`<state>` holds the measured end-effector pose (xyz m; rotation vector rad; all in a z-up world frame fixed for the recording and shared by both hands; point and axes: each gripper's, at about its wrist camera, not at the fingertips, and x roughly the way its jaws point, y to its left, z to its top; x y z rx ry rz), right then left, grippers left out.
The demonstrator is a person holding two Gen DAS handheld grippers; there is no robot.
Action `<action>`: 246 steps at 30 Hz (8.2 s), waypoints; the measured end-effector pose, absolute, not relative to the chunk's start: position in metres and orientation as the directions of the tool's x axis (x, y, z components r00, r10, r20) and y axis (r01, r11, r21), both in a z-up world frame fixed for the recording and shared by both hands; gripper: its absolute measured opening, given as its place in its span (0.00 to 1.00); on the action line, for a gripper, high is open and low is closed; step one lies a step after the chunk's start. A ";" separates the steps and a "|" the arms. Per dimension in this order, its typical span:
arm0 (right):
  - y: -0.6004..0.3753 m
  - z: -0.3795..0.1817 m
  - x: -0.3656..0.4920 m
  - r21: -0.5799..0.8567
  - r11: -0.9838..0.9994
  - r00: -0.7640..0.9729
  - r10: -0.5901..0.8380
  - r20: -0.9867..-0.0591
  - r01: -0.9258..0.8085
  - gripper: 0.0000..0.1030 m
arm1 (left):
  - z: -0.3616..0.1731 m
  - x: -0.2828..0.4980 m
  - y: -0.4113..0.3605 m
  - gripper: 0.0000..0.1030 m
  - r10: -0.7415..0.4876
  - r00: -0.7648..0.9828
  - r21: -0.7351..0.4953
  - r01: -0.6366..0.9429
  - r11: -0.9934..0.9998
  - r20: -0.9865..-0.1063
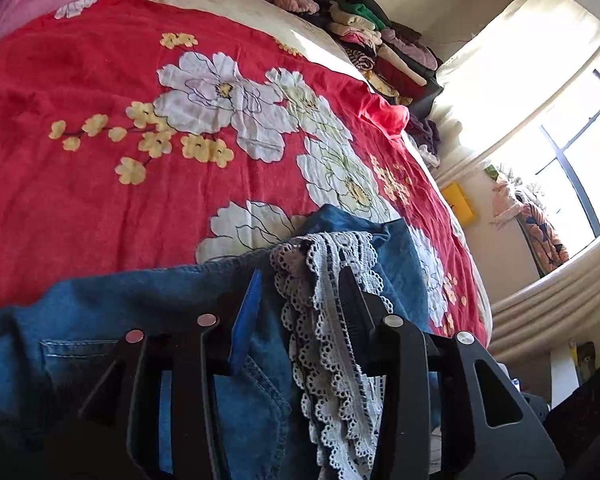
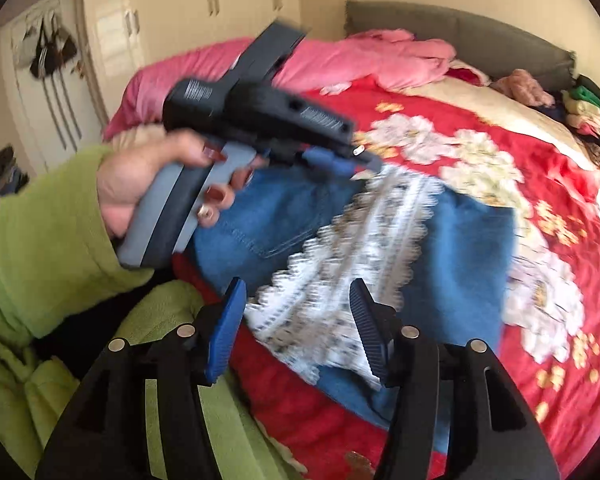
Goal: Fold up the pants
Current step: 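Lift the lace-trimmed leg with both tools and fold it over the other leg, then lay the folded leg flat and open both tools, then move both tools to the elastic cuffs and grasp them, then fold the cuffs up over toward the waistband with both tools and release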
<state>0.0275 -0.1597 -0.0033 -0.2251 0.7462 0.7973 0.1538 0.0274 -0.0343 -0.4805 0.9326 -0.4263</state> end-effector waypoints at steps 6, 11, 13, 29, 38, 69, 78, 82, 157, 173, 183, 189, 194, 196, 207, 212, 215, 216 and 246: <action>-0.186 -0.017 0.028 0.061 0.714 0.462 0.513 -0.724 -0.697 0.51 | -0.043 0.160 0.003 0.45 -0.541 0.489 -0.545 0.152 0.825 -0.684; -0.167 -0.028 0.016 -0.040 0.659 0.468 0.488 -0.737 -0.751 0.51 | -0.034 0.160 -0.009 0.09 -0.484 0.514 -0.469 0.170 0.867 -0.708; -0.156 -0.034 0.019 -0.093 0.660 0.486 0.444 -0.753 -0.746 0.49 | -0.032 0.161 -0.006 0.10 -0.475 0.516 -0.459 0.169 0.873 -0.713; -0.120 -0.049 0.014 0.029 0.579 0.337 0.514 -0.789 -0.815 0.34 | -0.045 0.165 -0.002 0.23 -0.459 0.497 -0.455 0.138 0.880 -0.736; -0.190 -0.018 0.044 0.099 0.739 0.462 0.513 -0.723 -0.666 0.54 | -0.031 0.155 0.001 0.09 -0.453 0.551 -0.455 0.142 0.879 -0.701; -0.211 -0.027 0.040 0.116 0.760 0.449 0.492 -0.746 -0.640 0.33 | -0.025 0.044 -0.056 0.12 -0.388 0.490 -0.249 0.325 0.912 -0.781; -0.218 -0.054 0.047 0.122 0.796 0.401 0.423 -0.812 -0.592 0.32 | -0.049 0.039 -0.060 0.12 -0.356 0.436 -0.213 0.344 0.915 -0.827; -0.217 -0.055 0.047 0.116 0.797 0.404 0.419 -0.813 -0.593 0.33 | -0.048 0.038 -0.060 0.12 -0.356 0.437 -0.214 0.341 0.916 -0.826; -0.113 0.046 0.084 0.090 0.753 0.501 0.517 -0.694 -0.652 0.92 | 0.000 -0.005 0.064 0.91 -0.114 0.692 -0.157 0.001 0.988 -0.713; -0.003 0.026 0.118 0.075 0.588 0.325 0.544 -0.773 -0.805 0.93 | -0.039 0.003 0.121 0.90 -0.144 0.666 -0.292 -0.116 0.949 -0.732; 0.065 -0.001 0.137 0.116 0.455 0.168 0.537 -0.827 -0.883 0.92 | -0.054 0.006 0.131 0.54 -0.223 0.655 -0.377 -0.102 0.921 -0.722; 0.091 -0.026 0.148 0.177 0.410 0.070 0.519 -0.852 -0.895 0.90 | -0.054 0.006 0.130 0.55 -0.218 0.651 -0.369 -0.102 0.924 -0.727; 0.092 -0.036 0.151 0.264 0.372 0.001 0.581 -0.814 -0.890 0.41 | -0.052 0.006 0.128 0.54 -0.214 0.643 -0.362 -0.107 0.926 -0.736; 0.079 -0.027 0.149 0.282 0.361 0.003 0.621 -0.784 -0.889 0.33 | -0.050 0.007 0.126 0.55 -0.210 0.641 -0.356 -0.107 0.928 -0.738; -0.038 0.031 0.138 0.353 0.363 0.088 0.794 -0.601 -0.862 0.25 | -0.012 0.005 0.089 0.79 -0.271 0.667 -0.363 0.001 0.932 -0.694; -0.081 0.035 0.145 0.380 0.400 0.140 0.820 -0.555 -0.834 0.22 | 0.003 0.010 0.059 0.84 -0.292 0.672 -0.345 0.057 0.937 -0.680; -0.106 0.033 0.148 0.393 0.424 0.167 0.824 -0.542 -0.816 0.22 | 0.005 0.017 0.042 0.84 -0.304 0.666 -0.337 0.084 0.938 -0.681; -0.113 0.033 0.149 0.397 0.430 0.174 0.825 -0.538 -0.811 0.22 | 0.005 0.021 0.035 0.84 -0.315 0.660 -0.338 0.098 0.936 -0.682; -0.202 -0.024 0.157 0.649 0.601 0.213 0.788 -0.577 -0.466 0.35 | -0.027 0.047 -0.069 0.72 -0.524 0.453 -0.380 0.374 0.846 -0.721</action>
